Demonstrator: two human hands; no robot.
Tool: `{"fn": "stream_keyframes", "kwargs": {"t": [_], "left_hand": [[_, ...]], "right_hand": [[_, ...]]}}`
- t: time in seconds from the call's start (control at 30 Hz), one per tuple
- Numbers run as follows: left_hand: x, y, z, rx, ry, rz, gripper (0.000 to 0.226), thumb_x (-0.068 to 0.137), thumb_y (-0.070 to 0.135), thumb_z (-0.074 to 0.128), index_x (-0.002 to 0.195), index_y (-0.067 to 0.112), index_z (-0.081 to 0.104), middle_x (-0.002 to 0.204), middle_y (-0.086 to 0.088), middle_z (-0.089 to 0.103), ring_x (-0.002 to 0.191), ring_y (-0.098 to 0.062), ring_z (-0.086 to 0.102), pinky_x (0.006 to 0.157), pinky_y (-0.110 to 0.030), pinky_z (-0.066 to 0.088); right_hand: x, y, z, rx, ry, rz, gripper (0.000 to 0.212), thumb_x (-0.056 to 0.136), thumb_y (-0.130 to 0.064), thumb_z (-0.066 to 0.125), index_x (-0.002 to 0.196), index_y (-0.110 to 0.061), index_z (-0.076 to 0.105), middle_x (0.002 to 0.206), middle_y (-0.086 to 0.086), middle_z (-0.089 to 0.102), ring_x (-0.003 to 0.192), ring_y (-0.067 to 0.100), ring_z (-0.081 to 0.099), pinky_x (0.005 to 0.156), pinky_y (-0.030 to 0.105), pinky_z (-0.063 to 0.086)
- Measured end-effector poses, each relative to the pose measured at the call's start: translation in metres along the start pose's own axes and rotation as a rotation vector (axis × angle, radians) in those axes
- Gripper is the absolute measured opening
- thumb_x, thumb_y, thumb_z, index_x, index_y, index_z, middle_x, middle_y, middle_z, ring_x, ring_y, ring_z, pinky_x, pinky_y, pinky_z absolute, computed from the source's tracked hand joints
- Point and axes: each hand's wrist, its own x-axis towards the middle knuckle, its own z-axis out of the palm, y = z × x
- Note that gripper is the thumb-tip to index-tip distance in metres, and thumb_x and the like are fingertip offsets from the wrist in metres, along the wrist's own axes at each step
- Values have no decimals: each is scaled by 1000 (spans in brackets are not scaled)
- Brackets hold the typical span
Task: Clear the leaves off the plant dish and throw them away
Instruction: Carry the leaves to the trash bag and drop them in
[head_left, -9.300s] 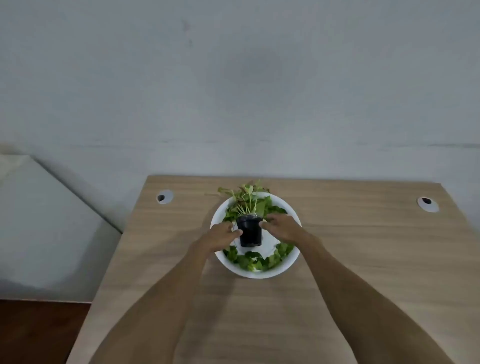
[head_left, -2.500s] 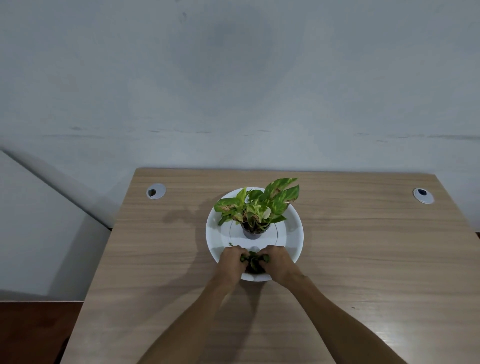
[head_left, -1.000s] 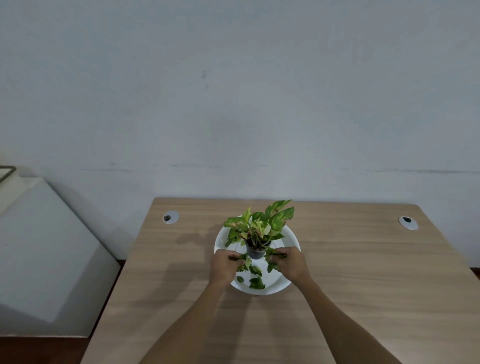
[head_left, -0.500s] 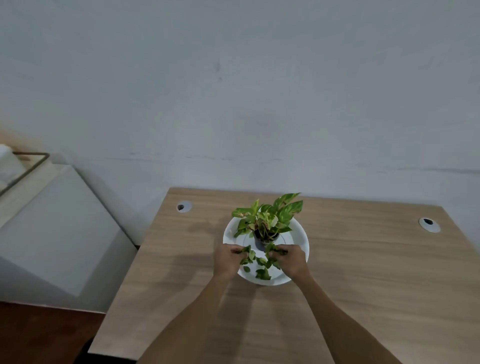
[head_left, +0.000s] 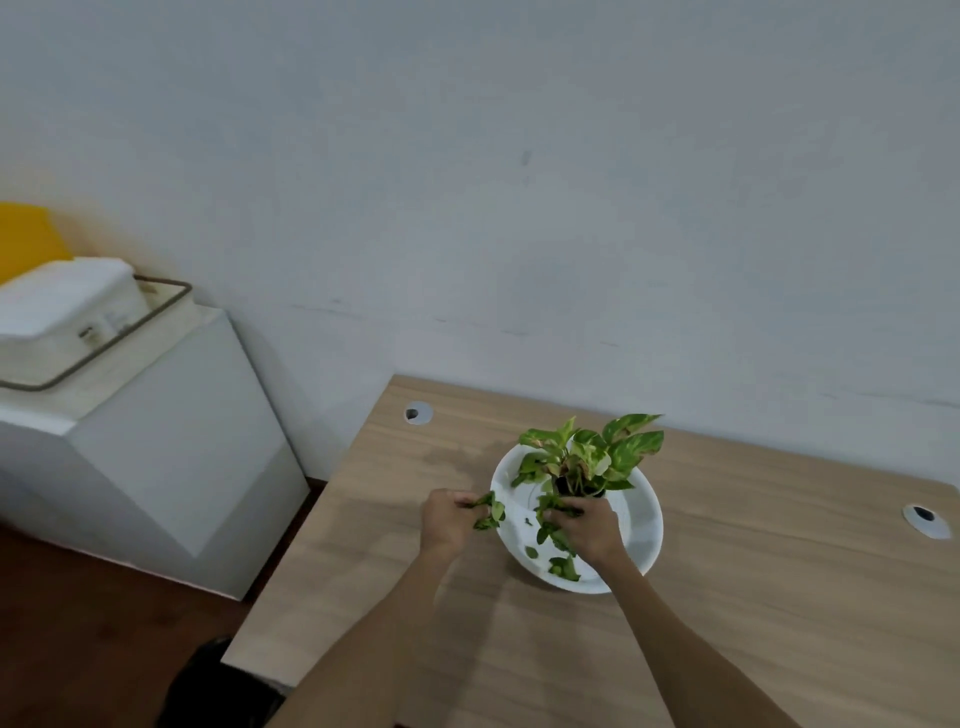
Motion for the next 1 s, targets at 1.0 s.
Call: {"fn": "stream_keyframes", "kwargs": {"t": [1.0], "left_hand": [[-49,-228,-402,-96,507,-358,22,70,23,84,91,16,81,90,-1,78,87,-11,70,88,-20,53]], "right_hand": [[-123,-211,399,-102,-533,-198,14,78,-24,78,89,-17,78,80,-3,74,71,7,66,59,11,43]]}}
